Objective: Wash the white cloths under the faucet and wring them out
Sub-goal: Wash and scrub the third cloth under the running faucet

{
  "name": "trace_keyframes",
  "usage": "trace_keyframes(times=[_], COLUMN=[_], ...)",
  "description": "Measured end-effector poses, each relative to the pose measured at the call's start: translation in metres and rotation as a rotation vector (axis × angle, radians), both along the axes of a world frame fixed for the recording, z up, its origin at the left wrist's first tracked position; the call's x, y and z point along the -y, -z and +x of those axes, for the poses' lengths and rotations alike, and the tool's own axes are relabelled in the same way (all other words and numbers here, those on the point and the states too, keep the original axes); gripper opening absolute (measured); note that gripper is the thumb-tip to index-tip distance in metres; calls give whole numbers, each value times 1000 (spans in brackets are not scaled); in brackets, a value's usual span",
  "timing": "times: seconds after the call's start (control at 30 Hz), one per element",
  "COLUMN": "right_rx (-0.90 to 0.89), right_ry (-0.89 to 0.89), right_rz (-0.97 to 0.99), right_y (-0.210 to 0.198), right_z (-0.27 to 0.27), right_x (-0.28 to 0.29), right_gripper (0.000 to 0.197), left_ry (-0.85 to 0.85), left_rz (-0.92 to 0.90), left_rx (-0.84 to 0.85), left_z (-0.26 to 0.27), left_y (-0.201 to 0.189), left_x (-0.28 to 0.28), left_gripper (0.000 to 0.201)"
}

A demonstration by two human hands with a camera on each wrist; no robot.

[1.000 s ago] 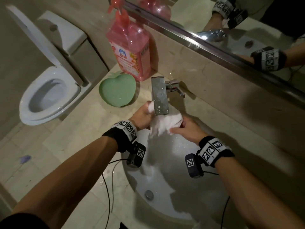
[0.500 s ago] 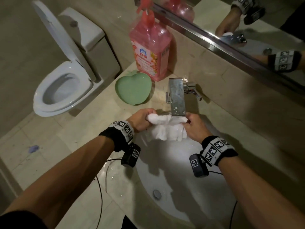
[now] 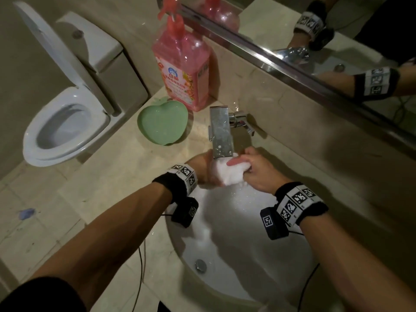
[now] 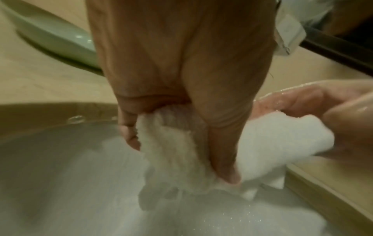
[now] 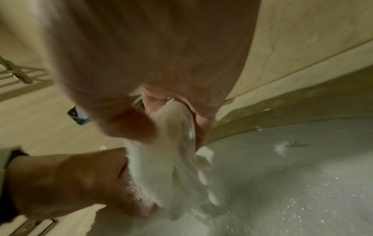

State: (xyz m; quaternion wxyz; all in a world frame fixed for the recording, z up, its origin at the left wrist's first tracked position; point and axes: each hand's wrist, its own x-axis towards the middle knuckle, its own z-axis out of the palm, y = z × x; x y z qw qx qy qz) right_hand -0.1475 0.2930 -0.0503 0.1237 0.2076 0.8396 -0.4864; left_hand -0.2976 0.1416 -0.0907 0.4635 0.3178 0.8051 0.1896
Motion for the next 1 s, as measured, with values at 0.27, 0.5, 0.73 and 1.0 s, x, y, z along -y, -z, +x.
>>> trace_keyframes(times=[0.27,0.5,0.73,1.0], right_rx=[83,212,173,231], right_ry=[165,77,93,-60], right_rz=[20,-98,-195,64], right_y=[18,35,47,35], right_z=[10,-16,-39,-42], right_x=[3,16,33,17], right_gripper=[70,79,47,62], left_ry=[18,152,59,238], left_rz=[22,194,112,-124], left_rx=[-135,-274,-33,-413], left_z=[9,1,-12,-1], left_y=[-6,-7,-19,-10], left_x=[-15,6,16,-8], left_gripper=[34,35,85,51])
